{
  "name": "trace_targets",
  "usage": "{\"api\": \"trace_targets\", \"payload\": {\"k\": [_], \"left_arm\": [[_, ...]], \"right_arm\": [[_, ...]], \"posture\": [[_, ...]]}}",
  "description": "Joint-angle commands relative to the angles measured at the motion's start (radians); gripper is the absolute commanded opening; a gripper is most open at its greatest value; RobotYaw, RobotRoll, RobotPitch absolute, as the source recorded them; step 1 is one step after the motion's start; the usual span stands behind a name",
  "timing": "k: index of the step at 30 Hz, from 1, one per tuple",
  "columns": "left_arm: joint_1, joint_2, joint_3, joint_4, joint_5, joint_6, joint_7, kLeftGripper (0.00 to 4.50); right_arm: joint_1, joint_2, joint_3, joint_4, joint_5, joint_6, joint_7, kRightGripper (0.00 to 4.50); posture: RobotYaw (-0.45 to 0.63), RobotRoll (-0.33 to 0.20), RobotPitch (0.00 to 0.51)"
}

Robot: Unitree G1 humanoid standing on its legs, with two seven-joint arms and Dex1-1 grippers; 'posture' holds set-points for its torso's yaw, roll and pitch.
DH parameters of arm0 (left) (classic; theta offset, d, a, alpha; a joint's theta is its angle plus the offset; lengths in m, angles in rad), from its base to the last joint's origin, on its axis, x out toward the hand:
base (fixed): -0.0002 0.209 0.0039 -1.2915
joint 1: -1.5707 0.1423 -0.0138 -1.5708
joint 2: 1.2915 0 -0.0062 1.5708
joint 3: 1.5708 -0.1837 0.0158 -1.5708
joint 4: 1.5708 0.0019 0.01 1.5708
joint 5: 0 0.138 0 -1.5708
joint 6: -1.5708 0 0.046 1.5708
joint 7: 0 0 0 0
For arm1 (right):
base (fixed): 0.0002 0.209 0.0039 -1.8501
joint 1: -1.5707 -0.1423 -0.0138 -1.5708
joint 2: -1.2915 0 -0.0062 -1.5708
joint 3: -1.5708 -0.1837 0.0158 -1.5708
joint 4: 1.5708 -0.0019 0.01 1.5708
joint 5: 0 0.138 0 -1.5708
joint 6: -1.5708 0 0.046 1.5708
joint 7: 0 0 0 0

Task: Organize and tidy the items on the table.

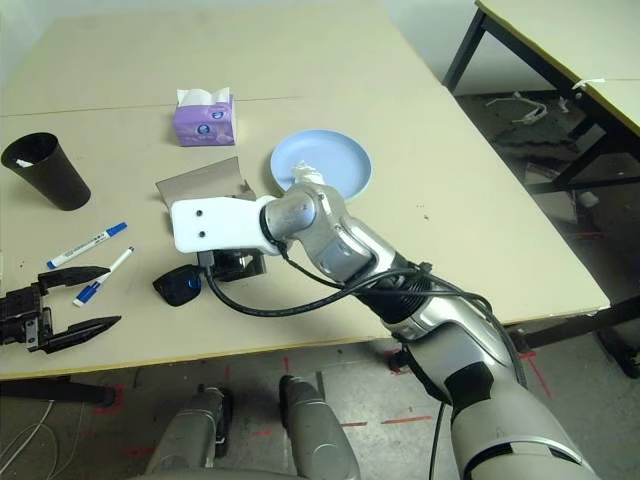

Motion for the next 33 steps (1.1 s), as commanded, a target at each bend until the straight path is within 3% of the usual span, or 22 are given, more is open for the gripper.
{"api": "trace_targets", "payload": {"k": [1,9,33], "left_arm": [[-0.001,-0.005,-0.019,0.006,0.013,-0.005,-0.002,4.50],[0.003,-0.002,-0.015,0.008,0.010,-0.007,-0.003,4.50],[0.020,-0.031,-0.026,-0.013,0.017,-0.017,0.031,4.50]], "right_arm": [[0.018,0.039,0.005,0.023,-0.018,-0.020,-0.004,4.46],[0.027,0.105,-0.002,0.047,-0.036,-0.024,-0.005,4.46],[0.090,0.116,0.010,0.174,-0.131,-0.182,0.007,4.46]], "posture": [[-0.03,0.000,0.186],[-0.03,0.000,0.185],[-0.01,0.000,0.187]]}}
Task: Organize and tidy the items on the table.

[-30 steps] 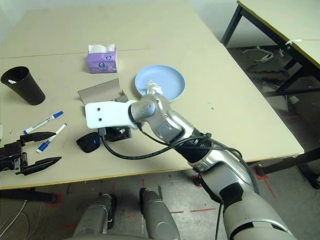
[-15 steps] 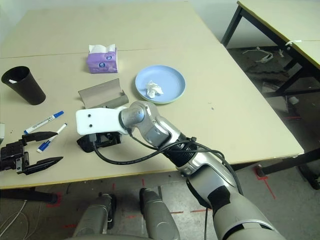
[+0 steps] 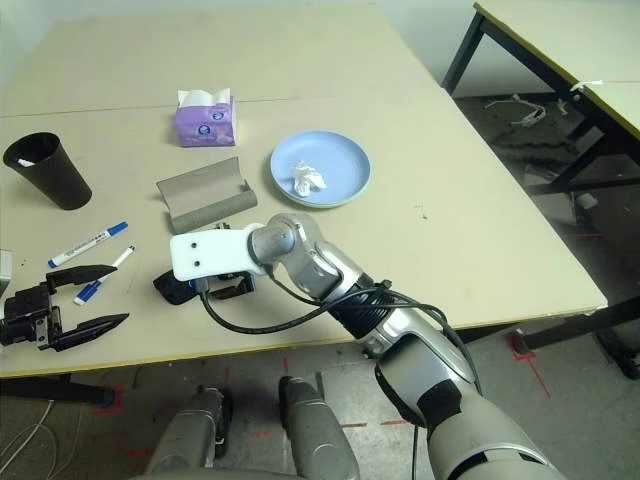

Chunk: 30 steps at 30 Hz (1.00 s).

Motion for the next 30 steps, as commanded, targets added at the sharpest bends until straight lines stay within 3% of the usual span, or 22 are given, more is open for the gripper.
{"api": "trace_targets", "payload": {"k": [1,6,18,24,30], "left_arm": [[0.012,-0.005,-0.013,-0.012,0.015,-0.007,0.004,4.50],[0.024,-0.008,-0.012,-0.019,0.017,-0.010,0.009,4.50],[0.035,-0.011,-0.015,-0.032,0.013,-0.007,0.017,4.50],[0.034,-0.011,-0.016,-0.036,0.011,-0.003,0.019,4.50],[0.018,-0.021,-0.016,-0.043,-0.010,0.022,0.037,4.50]], "right_arm": [[0.019,0.008,0.009,0.016,-0.009,-0.016,0.010,4.46],[0.026,0.012,0.007,0.021,-0.007,-0.014,0.019,4.38],[0.047,0.027,-0.006,0.000,-0.004,0.005,0.040,0.25],[0.048,0.021,-0.013,0.001,-0.011,-0.001,0.045,0.18],[-0.030,0.038,-0.063,0.053,-0.001,-0.012,0.030,0.18]], "posture": [[-0.01,0.000,0.187],[-0.01,0.000,0.189],[-0.01,0.000,0.190],[-0.02,0.000,0.192],[-0.02,0.000,0.194]]}}
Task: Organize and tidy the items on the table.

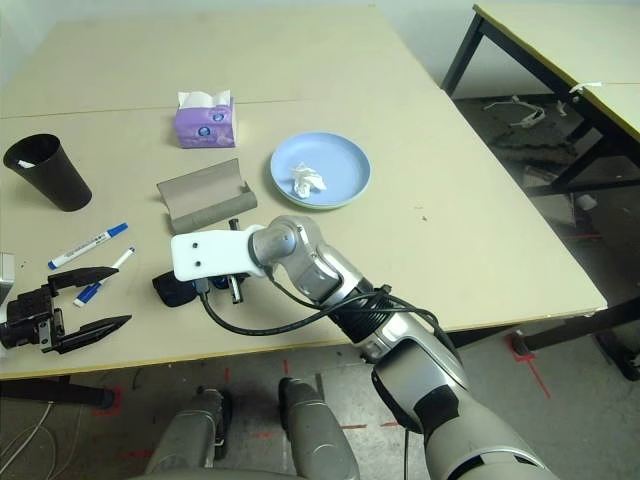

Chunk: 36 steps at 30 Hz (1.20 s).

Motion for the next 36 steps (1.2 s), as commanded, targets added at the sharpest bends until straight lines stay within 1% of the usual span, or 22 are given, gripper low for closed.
{"api": "trace_targets", "payload": {"k": [1,6,10,13,17,23,26,29,36], "left_arm": [[-0.007,-0.017,-0.010,-0.023,-0.017,0.032,0.019,4.50],[-0.022,-0.026,-0.009,-0.029,-0.023,0.055,0.034,4.50],[-0.049,-0.030,-0.002,-0.027,-0.046,0.133,0.094,4.50],[-0.057,-0.035,0.000,-0.033,-0.047,0.159,0.121,4.50],[-0.061,-0.048,0.009,-0.034,-0.046,0.175,0.162,4.50],[-0.060,-0.063,0.022,-0.042,-0.059,0.220,0.223,4.50],[-0.063,-0.078,0.042,-0.054,-0.094,0.279,0.272,4.50],[-0.063,-0.087,0.064,-0.066,-0.130,0.320,0.299,4.50],[-0.035,-0.090,0.082,-0.098,-0.143,0.331,0.310,4.50]], "right_arm": [[-0.044,0.012,-0.026,0.047,0.006,-0.007,-0.002,0.18],[-0.106,0.027,-0.052,0.099,0.013,-0.027,-0.012,0.18],[-0.147,0.039,-0.071,0.128,0.017,-0.048,-0.017,0.18],[-0.192,0.049,-0.089,0.179,0.016,-0.079,-0.032,0.18],[-0.264,0.062,-0.109,0.302,0.002,-0.169,-0.076,0.18],[-0.393,0.092,-0.137,0.547,-0.026,-0.330,-0.199,0.18],[-0.442,0.108,-0.137,0.672,-0.048,-0.412,-0.260,0.18],[-0.475,0.124,-0.131,0.776,-0.071,-0.488,-0.308,0.18],[-0.499,0.152,-0.106,0.957,-0.133,-0.708,-0.353,0.18]], "posture": [[-0.02,0.000,0.194],[-0.02,0.000,0.193],[-0.02,0.000,0.196],[-0.02,0.000,0.196],[-0.02,0.000,0.196],[0.00,0.000,0.194],[0.02,0.000,0.194],[0.03,0.000,0.195],[0.05,0.000,0.199]]}}
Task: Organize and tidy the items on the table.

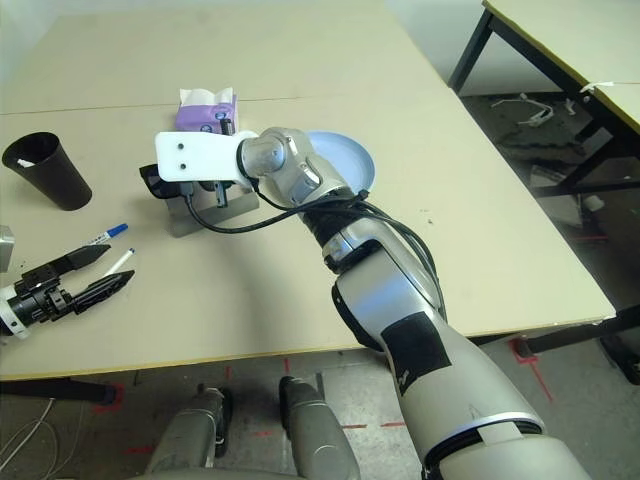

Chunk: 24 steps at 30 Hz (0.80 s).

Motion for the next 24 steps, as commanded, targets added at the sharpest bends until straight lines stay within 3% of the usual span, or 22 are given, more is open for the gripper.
{"api": "trace_targets", "payload": {"k": [1,7,24], "left_arm": [[0.024,-0.010,0.014,-0.028,-0.008,0.009,0.005,4.50],[0.035,-0.014,0.023,-0.032,-0.018,0.003,0.003,4.50],[0.027,-0.018,0.014,-0.034,-0.020,-0.007,-0.022,4.50]], "right_arm": [[-0.022,0.010,0.016,0.067,-0.039,-0.103,-0.004,0.18],[-0.033,0.007,0.036,0.149,-0.110,-0.189,-0.023,0.18],[-0.043,0.003,0.033,0.234,-0.232,-0.142,-0.176,0.18]], "posture": [[0.05,0.000,0.199],[0.05,0.000,0.201],[0.04,0.000,0.205]]}}
